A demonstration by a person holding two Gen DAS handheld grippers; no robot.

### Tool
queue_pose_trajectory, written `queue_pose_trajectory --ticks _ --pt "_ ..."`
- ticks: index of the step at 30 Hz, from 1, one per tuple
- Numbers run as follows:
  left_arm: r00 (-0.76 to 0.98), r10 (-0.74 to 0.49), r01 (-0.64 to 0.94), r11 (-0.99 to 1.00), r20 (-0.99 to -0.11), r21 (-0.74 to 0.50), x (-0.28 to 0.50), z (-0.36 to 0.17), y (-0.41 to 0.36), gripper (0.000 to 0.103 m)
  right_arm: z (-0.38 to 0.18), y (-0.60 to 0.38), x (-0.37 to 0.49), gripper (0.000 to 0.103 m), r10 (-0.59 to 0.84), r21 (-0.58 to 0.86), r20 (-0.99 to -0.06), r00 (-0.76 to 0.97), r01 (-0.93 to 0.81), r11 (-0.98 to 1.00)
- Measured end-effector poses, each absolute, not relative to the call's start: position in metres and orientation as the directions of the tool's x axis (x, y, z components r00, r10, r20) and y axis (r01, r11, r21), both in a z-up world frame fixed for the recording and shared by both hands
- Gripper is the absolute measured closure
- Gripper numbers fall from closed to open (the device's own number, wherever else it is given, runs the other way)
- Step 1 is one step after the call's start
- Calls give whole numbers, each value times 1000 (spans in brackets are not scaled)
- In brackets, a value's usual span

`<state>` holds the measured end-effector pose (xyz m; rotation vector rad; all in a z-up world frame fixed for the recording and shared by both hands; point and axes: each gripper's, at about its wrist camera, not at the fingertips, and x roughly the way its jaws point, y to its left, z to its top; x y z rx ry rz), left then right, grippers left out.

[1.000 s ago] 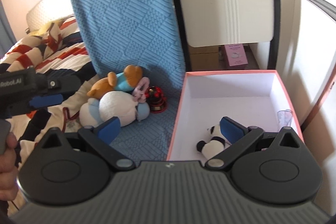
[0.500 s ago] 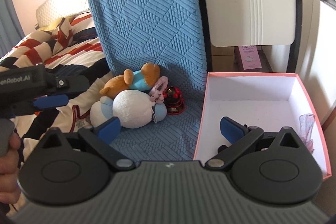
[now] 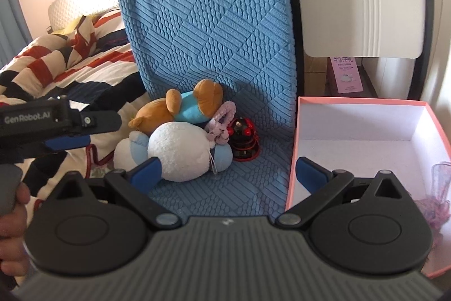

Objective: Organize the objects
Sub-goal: 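Withdraw both grippers from the box back toward the chair, then close the left gripper on the orange bear while the right gripper grasps the pink plush bunny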

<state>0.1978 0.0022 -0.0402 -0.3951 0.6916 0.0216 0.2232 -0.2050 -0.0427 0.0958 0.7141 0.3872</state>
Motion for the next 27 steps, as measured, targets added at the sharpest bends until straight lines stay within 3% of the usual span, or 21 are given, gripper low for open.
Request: queue_pose_trajectory --ticks 9,21,26,27 --pt "791 -80 -141 941 -606 -308 233 -87 43 22 -96 -180 272 0 381 241 -589 713 -295 925" --pt "778 -108 -129 936 -618 -327 304 -150 78 22 -126 -156 317 1 335 267 -543 770 -219 938" --pt "778 -93 -141 938 -622 -318 324 -169 86 22 -144 -153 340 11 343 294 -576 742 -203 934" --pt "771 -93 -147 937 -630 -318 328 -171 87 22 -149 -151 346 18 354 303 -588 727 -207 930"
